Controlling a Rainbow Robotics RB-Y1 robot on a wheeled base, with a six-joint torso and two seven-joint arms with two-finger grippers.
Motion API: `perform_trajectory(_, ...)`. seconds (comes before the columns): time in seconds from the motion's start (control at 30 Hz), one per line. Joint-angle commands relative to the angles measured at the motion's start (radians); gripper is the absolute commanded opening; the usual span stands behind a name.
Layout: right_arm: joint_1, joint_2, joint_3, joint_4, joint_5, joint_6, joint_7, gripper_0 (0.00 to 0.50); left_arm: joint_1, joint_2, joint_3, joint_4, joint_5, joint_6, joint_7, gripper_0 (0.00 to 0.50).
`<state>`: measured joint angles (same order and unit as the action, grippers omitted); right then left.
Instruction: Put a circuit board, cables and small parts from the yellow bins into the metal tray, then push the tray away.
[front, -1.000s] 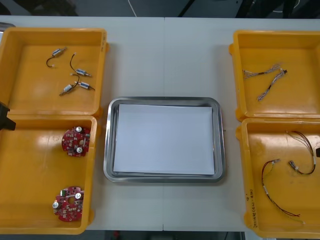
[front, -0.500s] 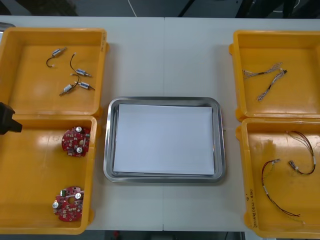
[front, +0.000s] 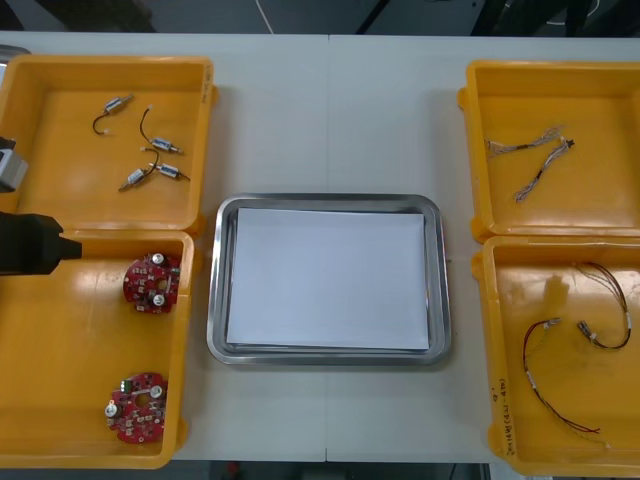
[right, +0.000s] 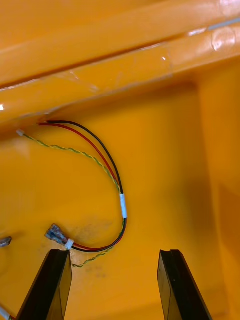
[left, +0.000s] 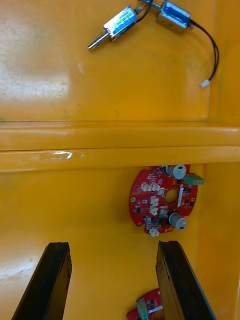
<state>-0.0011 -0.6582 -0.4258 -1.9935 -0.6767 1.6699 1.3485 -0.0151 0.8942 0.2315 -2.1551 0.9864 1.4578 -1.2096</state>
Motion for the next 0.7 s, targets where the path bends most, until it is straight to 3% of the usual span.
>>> perform_trajectory(0.03,0.024,0.002,-0.018,0.033,-0.010,-0.038,0.031,0.500,0.083,0.020,-0.040,-0.048,0.011,-0.103,-0.214,0.500)
perform_trajectory(0.17,0.024,0.003,-0.007,0.061,-0.010,-0.062,0.031,0.500,0.109,0.020,-0.069,-0.054,0.001,-0.160,-0.271,0.500)
perform_trajectory(0.5,0.023,0.003,0.036,0.144,-0.012,-0.156,0.031,0.500,0.118,0.020,-0.132,-0.098,-0.034,-0.171,-0.361,0.500)
perform_trajectory(0.7,0.024,0.003,0.081,0.183,-0.004,-0.207,0.020,0.500,0.119,0.020,-0.205,-0.143,-0.147,-0.185,-0.373,0.500)
